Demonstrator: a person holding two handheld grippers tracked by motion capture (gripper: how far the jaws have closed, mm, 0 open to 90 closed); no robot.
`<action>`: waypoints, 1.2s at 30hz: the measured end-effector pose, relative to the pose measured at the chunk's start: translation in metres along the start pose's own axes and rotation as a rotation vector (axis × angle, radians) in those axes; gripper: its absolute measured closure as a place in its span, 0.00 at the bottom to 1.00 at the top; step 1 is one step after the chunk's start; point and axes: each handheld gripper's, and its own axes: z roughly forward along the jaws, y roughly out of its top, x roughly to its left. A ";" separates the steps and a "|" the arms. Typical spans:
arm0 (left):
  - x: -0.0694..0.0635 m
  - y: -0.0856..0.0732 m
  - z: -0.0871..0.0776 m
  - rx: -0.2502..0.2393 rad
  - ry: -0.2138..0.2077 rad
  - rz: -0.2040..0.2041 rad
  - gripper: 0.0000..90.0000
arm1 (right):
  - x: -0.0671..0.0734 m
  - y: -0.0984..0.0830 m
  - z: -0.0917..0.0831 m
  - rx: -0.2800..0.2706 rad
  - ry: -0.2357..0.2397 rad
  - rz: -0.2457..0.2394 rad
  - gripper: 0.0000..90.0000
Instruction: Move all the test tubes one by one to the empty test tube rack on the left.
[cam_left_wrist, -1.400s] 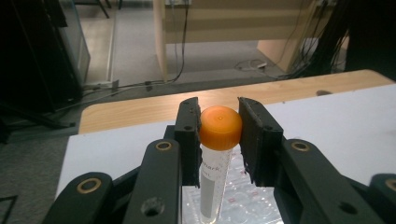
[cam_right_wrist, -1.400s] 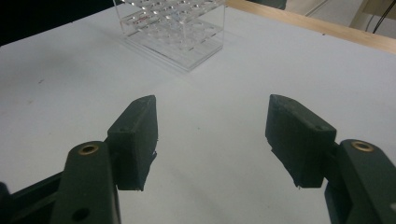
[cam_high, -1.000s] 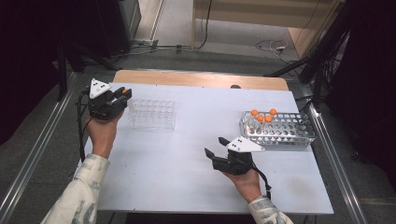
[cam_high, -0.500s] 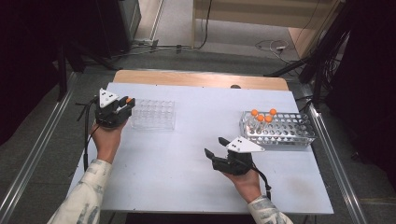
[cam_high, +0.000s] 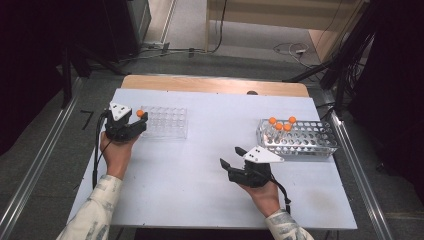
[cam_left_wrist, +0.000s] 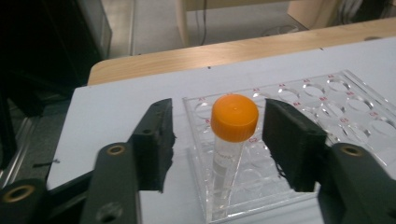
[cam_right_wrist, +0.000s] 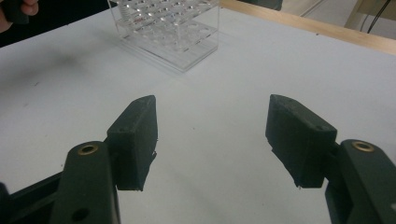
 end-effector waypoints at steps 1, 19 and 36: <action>0.000 0.000 -0.001 -0.002 -0.007 -0.013 0.42 | 0.000 0.000 0.000 -0.001 -0.004 0.002 0.36; -0.020 -0.007 -0.025 -0.010 -0.127 -0.057 0.25 | -0.027 0.001 -0.021 -0.035 -0.074 0.054 0.35; -0.030 -0.018 -0.035 -0.030 -0.192 -0.088 0.14 | -0.068 -0.005 -0.050 -0.062 -0.188 0.129 0.27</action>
